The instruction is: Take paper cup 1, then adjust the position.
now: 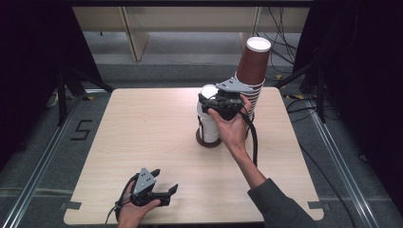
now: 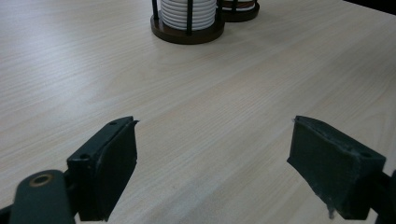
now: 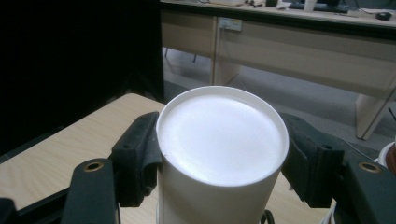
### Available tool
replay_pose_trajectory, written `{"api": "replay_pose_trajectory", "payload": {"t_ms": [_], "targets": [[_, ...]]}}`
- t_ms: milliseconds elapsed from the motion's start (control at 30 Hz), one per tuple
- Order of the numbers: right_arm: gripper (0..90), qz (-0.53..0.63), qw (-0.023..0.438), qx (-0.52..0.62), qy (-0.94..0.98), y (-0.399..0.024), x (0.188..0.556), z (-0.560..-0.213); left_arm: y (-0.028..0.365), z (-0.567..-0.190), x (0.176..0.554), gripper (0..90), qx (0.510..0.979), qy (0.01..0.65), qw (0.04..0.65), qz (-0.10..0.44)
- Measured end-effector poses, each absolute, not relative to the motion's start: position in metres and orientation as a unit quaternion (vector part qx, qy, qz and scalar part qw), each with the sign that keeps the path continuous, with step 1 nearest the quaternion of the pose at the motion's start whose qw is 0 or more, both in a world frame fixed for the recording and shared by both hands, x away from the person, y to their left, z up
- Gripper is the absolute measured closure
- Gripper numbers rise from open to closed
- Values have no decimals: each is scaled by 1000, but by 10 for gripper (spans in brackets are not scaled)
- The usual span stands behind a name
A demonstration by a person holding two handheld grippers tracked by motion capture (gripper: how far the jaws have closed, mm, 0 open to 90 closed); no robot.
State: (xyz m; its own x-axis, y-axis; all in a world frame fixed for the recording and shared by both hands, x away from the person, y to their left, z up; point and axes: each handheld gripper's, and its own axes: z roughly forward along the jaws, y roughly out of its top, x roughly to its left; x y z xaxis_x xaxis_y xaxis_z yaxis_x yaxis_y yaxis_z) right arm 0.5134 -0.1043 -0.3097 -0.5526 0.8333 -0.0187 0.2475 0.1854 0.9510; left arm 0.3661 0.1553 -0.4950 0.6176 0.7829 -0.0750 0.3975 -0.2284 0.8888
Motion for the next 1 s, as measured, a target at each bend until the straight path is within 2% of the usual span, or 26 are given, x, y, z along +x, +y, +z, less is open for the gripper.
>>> {"api": "replay_pose_trajectory", "payload": {"t_ms": [133, 633, 1000], "targets": [[345, 524, 266, 356, 727, -103, 502, -311, 155, -496, 367, 149, 759, 387, 484, 200], [345, 512, 166, 313, 782, -98, 446, -368, 154, -497, 369, 149, 752, 384, 497, 201], [345, 509, 156, 300, 792, -105, 439, -384, 153, -496, 369, 148, 747, 377, 508, 205]]}}
